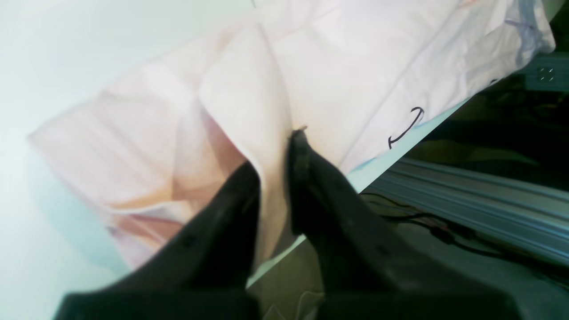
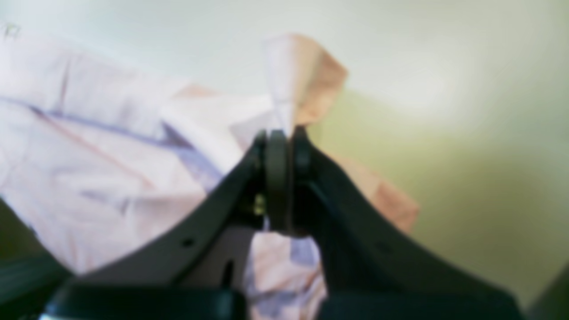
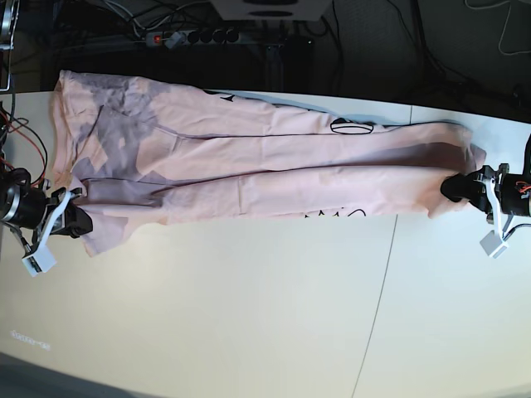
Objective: Fold the T-shirt properly
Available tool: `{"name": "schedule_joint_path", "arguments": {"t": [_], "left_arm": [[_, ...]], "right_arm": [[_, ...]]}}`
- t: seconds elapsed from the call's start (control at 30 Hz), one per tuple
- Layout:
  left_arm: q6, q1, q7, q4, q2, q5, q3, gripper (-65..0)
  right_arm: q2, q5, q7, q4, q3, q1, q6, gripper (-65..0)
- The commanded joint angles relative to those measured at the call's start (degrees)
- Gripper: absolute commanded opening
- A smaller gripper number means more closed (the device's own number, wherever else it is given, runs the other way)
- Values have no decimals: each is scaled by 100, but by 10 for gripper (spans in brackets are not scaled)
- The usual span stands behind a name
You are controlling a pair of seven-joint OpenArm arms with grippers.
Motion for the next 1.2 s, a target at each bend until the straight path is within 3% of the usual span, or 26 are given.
{"name": "schedule_joint_path", "arguments": {"t": [0.0, 0.23, 0.7, 0.93, 1.07, 1.1, 1.17], "left_arm": [[-100, -96, -7, 76, -149, -115, -72, -650], [-100, 81, 20, 79, -273, -115, -72, -650], [-100, 348, 61, 79, -339, -115, -72, -650], [-100, 350, 61, 79, -337, -115, -70, -650], [-100, 378, 57, 79, -337, -115, -70, -650], [-100, 407, 46, 79, -339, -115, -72, -650], [-100, 481, -37, 79, -337, -115, -70, -559]], "right_arm": [[203, 57, 94, 227, 61, -31, 533, -650], [474, 26, 92, 1211, 334, -925, 531, -650], [424, 26, 96, 2072, 1611, -2669, 514, -650], [420, -22, 87, 2057, 1668, -3097, 514, -650], [232, -487, 72, 2055, 1670, -3097, 492, -650], [177, -551, 72, 2055, 1670, -3097, 492, -566], [48, -658, 76, 2055, 1668, -3097, 431, -384]]}}
